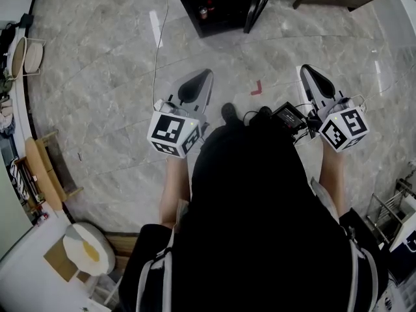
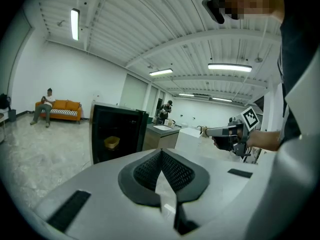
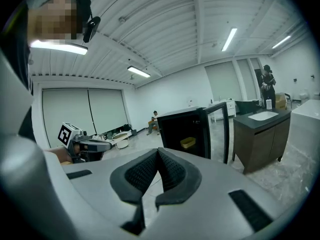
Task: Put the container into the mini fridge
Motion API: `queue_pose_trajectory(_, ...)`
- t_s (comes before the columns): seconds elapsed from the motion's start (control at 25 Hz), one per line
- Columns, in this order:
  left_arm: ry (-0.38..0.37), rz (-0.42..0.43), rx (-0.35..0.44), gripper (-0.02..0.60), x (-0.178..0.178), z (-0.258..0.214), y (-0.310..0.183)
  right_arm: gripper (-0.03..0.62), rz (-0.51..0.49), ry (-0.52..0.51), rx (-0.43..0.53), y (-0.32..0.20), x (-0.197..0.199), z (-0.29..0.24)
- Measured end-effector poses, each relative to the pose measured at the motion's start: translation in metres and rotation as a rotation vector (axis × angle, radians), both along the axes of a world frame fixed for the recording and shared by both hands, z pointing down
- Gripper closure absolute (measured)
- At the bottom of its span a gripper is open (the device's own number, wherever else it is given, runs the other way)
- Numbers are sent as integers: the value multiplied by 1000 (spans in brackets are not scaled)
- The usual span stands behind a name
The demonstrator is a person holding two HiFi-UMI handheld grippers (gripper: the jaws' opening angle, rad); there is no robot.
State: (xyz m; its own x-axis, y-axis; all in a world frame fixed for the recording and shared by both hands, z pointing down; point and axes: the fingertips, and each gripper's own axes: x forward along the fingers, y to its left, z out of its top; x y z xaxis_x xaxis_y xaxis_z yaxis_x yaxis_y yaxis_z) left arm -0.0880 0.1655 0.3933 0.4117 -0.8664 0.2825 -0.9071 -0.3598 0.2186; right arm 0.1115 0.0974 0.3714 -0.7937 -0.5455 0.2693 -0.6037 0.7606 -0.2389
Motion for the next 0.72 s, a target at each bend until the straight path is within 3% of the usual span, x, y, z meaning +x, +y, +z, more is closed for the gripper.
queue_pose_trajectory(0.72,-3,-13,-14,548,7,7,7,577,-53,11,54,4,-7,-8)
